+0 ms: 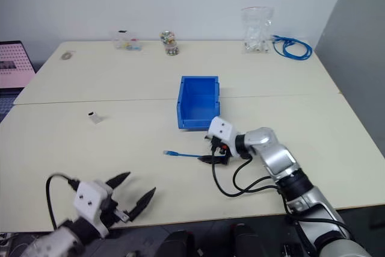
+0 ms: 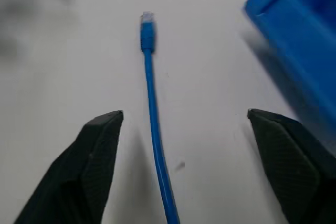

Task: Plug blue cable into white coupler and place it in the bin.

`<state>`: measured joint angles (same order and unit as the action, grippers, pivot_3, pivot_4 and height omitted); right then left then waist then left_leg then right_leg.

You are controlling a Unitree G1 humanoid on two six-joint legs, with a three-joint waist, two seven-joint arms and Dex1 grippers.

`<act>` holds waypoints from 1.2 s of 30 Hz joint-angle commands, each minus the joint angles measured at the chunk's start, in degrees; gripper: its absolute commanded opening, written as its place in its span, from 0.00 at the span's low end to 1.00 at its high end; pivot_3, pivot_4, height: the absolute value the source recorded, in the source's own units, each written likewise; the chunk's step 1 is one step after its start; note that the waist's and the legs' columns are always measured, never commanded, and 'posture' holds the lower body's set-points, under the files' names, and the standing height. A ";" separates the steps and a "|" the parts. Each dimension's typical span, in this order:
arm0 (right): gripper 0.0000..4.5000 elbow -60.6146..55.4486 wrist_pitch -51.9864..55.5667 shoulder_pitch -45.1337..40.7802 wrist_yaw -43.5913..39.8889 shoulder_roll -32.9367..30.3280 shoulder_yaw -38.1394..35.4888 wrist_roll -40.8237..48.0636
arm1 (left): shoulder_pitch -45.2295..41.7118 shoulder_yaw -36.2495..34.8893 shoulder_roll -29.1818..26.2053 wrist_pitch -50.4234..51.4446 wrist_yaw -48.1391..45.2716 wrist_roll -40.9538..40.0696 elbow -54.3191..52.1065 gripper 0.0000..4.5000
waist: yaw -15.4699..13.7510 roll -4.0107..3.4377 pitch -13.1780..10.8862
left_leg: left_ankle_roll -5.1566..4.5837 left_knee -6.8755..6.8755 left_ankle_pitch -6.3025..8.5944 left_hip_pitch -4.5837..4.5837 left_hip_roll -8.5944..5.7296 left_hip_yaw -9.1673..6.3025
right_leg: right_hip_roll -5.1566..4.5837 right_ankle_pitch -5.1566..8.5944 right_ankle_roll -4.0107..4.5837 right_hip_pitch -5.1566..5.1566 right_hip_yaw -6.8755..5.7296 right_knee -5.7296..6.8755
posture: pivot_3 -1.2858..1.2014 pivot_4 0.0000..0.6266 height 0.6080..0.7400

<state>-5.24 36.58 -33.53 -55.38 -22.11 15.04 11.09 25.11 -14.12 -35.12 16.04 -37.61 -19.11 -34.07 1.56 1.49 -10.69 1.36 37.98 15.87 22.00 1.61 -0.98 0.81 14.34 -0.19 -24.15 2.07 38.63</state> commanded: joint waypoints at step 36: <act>0.96 -28.83 16.94 20.08 17.49 -11.54 -16.22 19.83 | -69.76 38.68 -8.51 -36.93 -54.89 16.18 91.77 0.12 | 1.90 0.01 0.23 | -0.02 -0.03 0.01 -0.25 0.00 0.84 | 0.47 0.05 0.05 0.02 0.30 0.34 | 0.52 0.24 1.00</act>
<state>-33.92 54.85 -12.18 -38.34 -33.65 -1.03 30.46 -47.68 21.16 -43.26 -22.64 -91.28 -4.30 56.49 3.46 1.50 -10.46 1.34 37.96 15.87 21.76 1.60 -0.13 1.28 14.39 -0.14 -24.13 2.37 38.97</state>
